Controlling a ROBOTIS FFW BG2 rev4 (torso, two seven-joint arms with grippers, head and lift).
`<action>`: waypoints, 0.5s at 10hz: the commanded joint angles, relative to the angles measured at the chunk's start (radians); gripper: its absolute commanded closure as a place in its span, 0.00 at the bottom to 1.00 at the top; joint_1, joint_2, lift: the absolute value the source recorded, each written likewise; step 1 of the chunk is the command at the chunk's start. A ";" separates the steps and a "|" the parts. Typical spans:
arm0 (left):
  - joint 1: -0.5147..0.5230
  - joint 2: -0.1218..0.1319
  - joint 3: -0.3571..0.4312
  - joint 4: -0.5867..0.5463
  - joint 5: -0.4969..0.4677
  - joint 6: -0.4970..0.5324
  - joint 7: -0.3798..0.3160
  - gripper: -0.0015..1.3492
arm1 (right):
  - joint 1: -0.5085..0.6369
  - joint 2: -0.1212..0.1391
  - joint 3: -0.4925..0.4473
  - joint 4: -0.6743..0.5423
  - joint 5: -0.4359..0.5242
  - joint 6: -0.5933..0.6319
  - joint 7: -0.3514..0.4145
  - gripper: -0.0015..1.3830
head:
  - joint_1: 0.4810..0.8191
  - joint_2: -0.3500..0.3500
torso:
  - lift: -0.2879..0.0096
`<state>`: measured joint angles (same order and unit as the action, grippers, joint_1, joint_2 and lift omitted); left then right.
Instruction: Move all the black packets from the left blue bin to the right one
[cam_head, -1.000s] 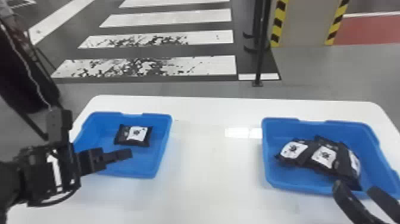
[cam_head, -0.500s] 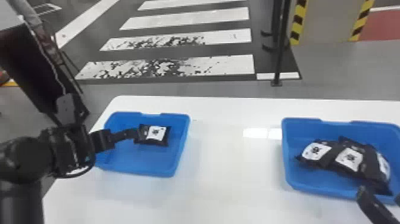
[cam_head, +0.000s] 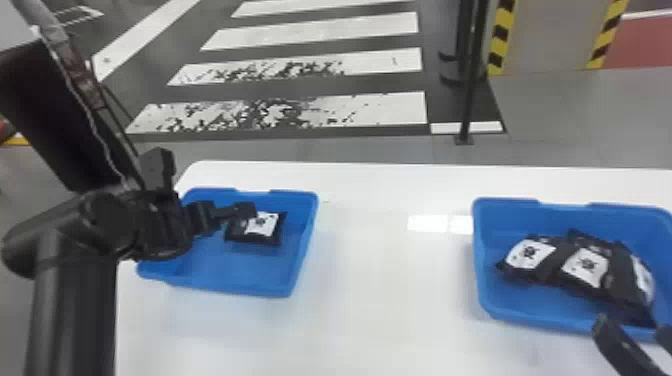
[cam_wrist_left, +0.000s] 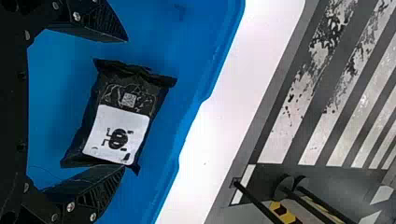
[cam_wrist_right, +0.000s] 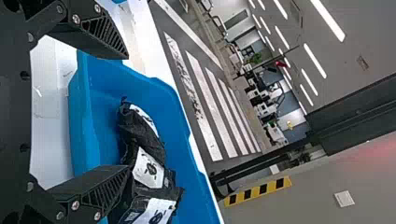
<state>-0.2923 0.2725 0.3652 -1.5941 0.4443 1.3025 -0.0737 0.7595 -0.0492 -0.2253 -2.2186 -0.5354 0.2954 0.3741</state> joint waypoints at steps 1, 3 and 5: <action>-0.056 0.005 -0.026 0.093 -0.027 -0.017 0.000 0.13 | -0.006 0.000 0.000 0.004 -0.001 0.004 0.003 0.15 | 0.63 0.78 | 0.46; -0.147 0.031 -0.088 0.233 -0.029 -0.036 -0.012 0.12 | -0.023 0.000 0.002 0.023 0.001 0.006 0.011 0.15 | 0.63 0.77 | 0.46; -0.208 0.036 -0.104 0.344 -0.022 -0.036 -0.026 0.13 | -0.031 0.000 0.006 0.038 0.001 0.009 0.012 0.15 | 0.63 0.75 | 0.46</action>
<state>-0.4866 0.3089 0.2617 -1.2774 0.4179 1.2672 -0.0997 0.7312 -0.0492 -0.2212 -2.1855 -0.5344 0.3041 0.3866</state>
